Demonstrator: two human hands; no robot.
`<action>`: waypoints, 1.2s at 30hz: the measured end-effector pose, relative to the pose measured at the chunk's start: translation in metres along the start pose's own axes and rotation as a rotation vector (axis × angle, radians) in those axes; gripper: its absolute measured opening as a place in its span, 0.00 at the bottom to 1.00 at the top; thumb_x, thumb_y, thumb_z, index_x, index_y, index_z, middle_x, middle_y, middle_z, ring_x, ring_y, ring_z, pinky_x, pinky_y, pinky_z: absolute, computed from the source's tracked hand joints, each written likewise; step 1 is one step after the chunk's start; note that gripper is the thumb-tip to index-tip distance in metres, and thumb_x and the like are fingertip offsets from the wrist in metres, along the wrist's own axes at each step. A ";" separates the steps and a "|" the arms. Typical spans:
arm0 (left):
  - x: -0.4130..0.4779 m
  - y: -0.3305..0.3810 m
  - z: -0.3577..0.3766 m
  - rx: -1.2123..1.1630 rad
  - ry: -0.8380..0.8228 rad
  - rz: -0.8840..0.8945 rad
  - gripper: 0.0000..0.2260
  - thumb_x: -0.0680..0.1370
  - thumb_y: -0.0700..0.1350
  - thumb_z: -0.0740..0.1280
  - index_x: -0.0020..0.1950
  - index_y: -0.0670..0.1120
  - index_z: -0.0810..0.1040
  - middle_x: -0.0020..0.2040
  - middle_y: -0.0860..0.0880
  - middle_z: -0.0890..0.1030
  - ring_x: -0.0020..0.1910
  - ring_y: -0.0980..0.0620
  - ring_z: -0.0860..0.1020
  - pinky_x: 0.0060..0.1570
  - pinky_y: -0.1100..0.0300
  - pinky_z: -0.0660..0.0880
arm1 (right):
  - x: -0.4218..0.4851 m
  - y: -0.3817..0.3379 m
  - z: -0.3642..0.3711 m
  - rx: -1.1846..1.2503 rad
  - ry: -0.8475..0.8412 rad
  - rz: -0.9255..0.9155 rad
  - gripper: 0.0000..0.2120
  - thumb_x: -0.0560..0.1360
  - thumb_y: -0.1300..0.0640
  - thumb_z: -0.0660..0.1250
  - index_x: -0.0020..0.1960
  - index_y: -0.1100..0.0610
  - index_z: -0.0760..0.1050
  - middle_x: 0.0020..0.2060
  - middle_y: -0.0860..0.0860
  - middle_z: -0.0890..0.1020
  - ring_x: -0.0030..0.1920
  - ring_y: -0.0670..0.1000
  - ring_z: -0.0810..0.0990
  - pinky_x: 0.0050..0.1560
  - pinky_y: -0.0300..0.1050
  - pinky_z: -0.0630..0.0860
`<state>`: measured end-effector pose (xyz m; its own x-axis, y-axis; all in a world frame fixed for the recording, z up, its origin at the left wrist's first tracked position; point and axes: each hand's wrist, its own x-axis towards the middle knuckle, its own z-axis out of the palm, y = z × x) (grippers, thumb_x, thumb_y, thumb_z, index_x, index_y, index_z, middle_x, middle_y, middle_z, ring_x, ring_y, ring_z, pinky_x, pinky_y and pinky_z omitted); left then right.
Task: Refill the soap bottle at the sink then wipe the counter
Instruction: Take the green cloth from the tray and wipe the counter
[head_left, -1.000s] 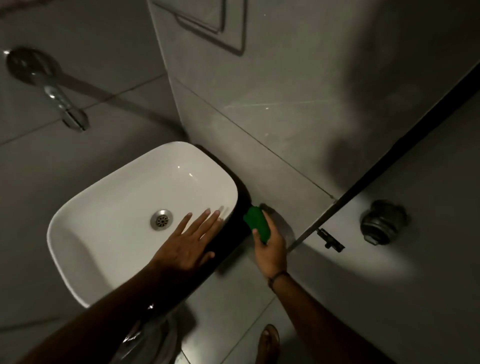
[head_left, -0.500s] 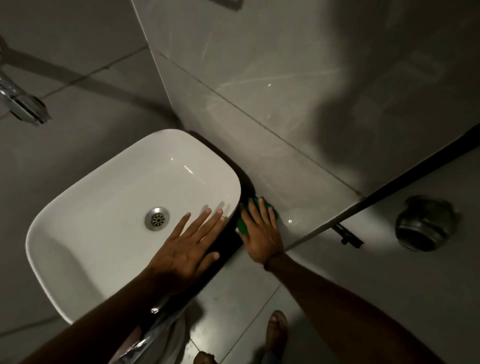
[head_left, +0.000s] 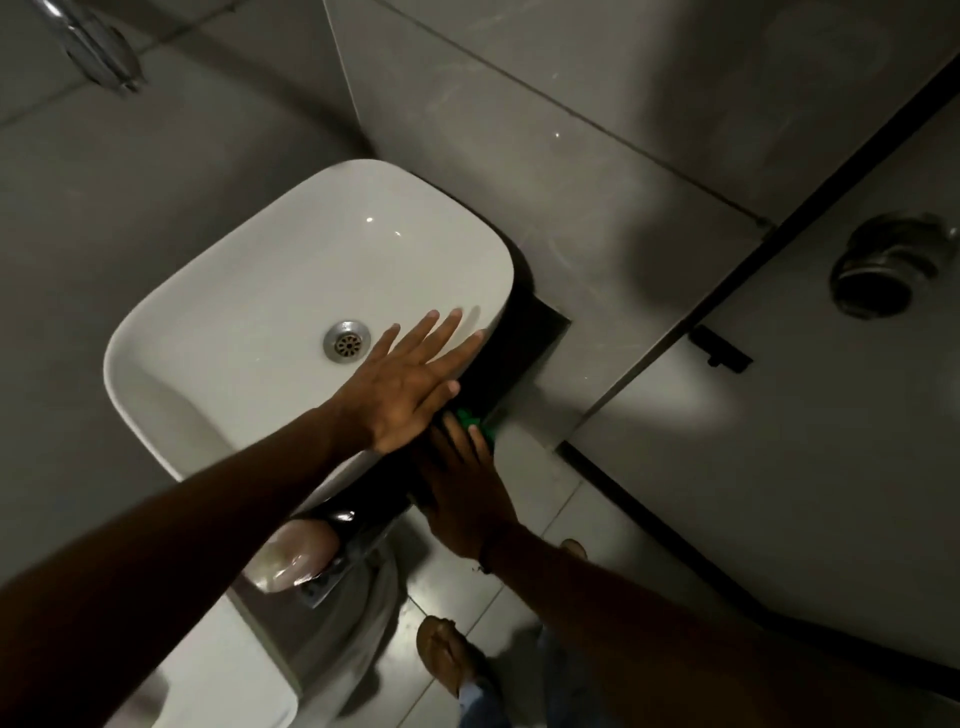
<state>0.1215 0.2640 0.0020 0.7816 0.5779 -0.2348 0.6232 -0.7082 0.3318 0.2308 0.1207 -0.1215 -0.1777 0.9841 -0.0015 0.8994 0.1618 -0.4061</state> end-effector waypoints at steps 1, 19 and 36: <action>-0.007 -0.003 -0.002 0.028 -0.011 0.018 0.29 0.86 0.59 0.44 0.87 0.60 0.43 0.88 0.51 0.41 0.87 0.45 0.40 0.84 0.37 0.45 | -0.005 -0.010 0.005 -0.007 -0.013 -0.032 0.34 0.80 0.44 0.59 0.82 0.48 0.53 0.82 0.52 0.57 0.82 0.58 0.50 0.81 0.61 0.50; -0.039 -0.012 -0.004 0.128 -0.002 0.033 0.26 0.89 0.56 0.47 0.87 0.61 0.43 0.89 0.49 0.43 0.88 0.44 0.43 0.84 0.36 0.46 | -0.018 -0.043 0.022 -0.040 -0.108 -0.218 0.36 0.77 0.46 0.58 0.83 0.47 0.51 0.82 0.52 0.55 0.83 0.58 0.47 0.81 0.58 0.44; -0.036 -0.015 0.006 0.090 0.076 0.026 0.26 0.87 0.59 0.43 0.85 0.66 0.40 0.89 0.54 0.43 0.88 0.46 0.45 0.84 0.38 0.51 | 0.037 0.130 -0.078 -0.193 -0.104 0.054 0.33 0.81 0.47 0.61 0.82 0.45 0.54 0.82 0.50 0.58 0.82 0.57 0.52 0.80 0.61 0.55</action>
<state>0.0839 0.2517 0.0004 0.7952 0.5858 -0.1562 0.6056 -0.7548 0.2523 0.3727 0.1834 -0.1033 -0.1588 0.9804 -0.1166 0.9666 0.1302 -0.2209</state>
